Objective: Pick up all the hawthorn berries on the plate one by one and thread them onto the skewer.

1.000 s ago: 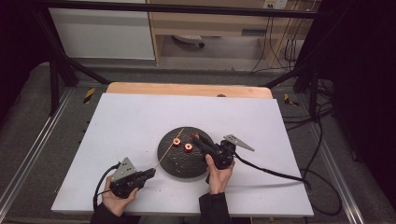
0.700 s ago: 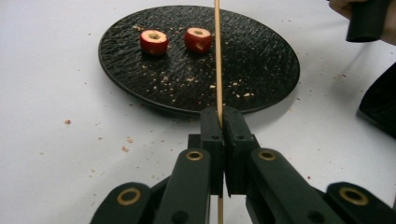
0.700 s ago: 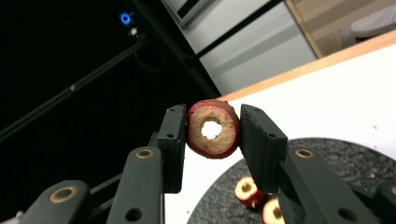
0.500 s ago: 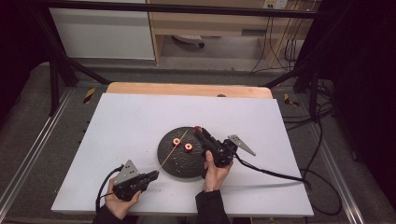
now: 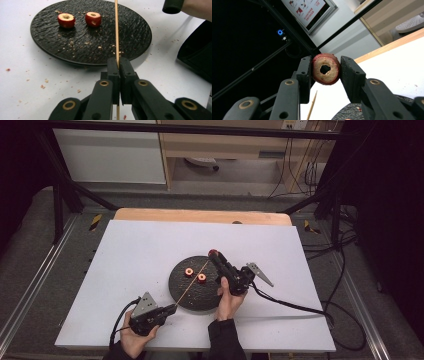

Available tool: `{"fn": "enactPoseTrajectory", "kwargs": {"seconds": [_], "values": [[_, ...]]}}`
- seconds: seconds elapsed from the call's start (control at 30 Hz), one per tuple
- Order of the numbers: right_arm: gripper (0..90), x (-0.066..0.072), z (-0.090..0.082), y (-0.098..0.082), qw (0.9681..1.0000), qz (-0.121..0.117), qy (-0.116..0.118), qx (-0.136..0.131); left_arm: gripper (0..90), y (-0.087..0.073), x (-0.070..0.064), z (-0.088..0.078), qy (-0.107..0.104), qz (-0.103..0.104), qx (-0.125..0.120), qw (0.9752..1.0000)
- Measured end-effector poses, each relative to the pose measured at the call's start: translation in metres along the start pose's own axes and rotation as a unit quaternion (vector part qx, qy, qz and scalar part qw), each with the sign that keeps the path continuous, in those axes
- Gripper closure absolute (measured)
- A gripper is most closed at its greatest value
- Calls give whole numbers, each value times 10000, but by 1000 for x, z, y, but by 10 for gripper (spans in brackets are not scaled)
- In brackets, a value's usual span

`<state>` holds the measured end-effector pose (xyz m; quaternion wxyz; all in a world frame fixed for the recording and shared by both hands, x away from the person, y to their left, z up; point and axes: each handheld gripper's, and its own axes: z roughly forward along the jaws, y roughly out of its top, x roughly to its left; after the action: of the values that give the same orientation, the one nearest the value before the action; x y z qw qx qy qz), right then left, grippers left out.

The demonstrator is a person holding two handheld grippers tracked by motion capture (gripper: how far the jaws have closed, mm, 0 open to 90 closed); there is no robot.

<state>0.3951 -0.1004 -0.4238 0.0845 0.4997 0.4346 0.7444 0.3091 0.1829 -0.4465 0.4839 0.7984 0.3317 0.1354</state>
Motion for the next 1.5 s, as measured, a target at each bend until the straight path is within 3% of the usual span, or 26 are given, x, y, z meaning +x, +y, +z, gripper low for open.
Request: {"fn": "enactPoseTrajectory", "kwargs": {"seconds": [0.87,1.03,1.07,1.5], "values": [[630,0,-2,-6,9999,-29,129,-57,876,2,-5,5,39,-102,-44,9999],[630,0,-3,-7,9999,-23,130,-36,877,2,-6,6,58,-155,-73,9998],[630,0,-3,-8,9999,-7,126,-33,876,4,-7,8,-13,-268,-82,9996],[631,0,-4,-11,9999,15,158,-51,877,21,-19,20,207,-417,-218,9987]]}}
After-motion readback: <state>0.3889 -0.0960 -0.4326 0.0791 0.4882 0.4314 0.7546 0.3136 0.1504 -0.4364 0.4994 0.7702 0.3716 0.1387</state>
